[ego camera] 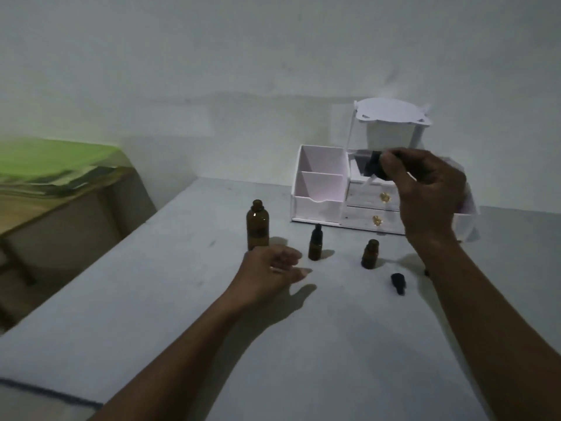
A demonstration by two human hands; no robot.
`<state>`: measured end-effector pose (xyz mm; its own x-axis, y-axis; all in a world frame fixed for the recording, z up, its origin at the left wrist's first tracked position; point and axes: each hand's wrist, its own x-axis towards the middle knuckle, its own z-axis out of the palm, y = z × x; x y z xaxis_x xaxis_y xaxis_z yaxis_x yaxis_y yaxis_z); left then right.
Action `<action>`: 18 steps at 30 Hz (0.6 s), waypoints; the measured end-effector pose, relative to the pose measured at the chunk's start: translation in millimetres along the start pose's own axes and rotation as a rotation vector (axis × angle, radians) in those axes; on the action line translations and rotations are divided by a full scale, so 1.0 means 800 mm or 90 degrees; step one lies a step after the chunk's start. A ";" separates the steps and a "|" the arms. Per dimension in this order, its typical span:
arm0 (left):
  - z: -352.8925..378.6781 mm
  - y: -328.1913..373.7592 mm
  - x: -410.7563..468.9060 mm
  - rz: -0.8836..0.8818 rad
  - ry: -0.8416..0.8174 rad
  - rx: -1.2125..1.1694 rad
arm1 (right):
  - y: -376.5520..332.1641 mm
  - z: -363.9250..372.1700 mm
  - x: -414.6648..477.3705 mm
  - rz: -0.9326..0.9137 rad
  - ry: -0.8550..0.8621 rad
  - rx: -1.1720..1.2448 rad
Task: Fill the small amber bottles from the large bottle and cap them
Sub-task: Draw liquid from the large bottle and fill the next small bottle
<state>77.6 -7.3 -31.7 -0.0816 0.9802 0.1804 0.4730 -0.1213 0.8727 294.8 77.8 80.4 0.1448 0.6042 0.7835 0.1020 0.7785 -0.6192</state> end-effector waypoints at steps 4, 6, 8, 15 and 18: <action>-0.062 -0.025 -0.005 -0.038 0.094 0.053 | -0.018 0.052 -0.005 0.009 -0.056 0.066; -0.087 -0.037 -0.003 -0.057 0.146 0.056 | -0.022 0.078 -0.008 0.025 -0.066 0.094; -0.103 -0.044 0.001 -0.085 0.187 0.026 | -0.023 0.101 -0.012 0.049 -0.075 0.104; -0.102 -0.052 0.032 -0.110 0.183 -0.093 | -0.004 0.142 -0.020 0.097 -0.086 0.069; -0.093 -0.053 0.040 -0.099 0.183 -0.163 | 0.003 0.148 -0.024 0.116 -0.099 0.061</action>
<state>-10.6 17.4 -29.0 -0.3937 0.9106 0.1257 0.2051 -0.0463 0.9776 175.4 88.6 69.9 -0.0012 0.7495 0.6621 -0.0062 0.6620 -0.7494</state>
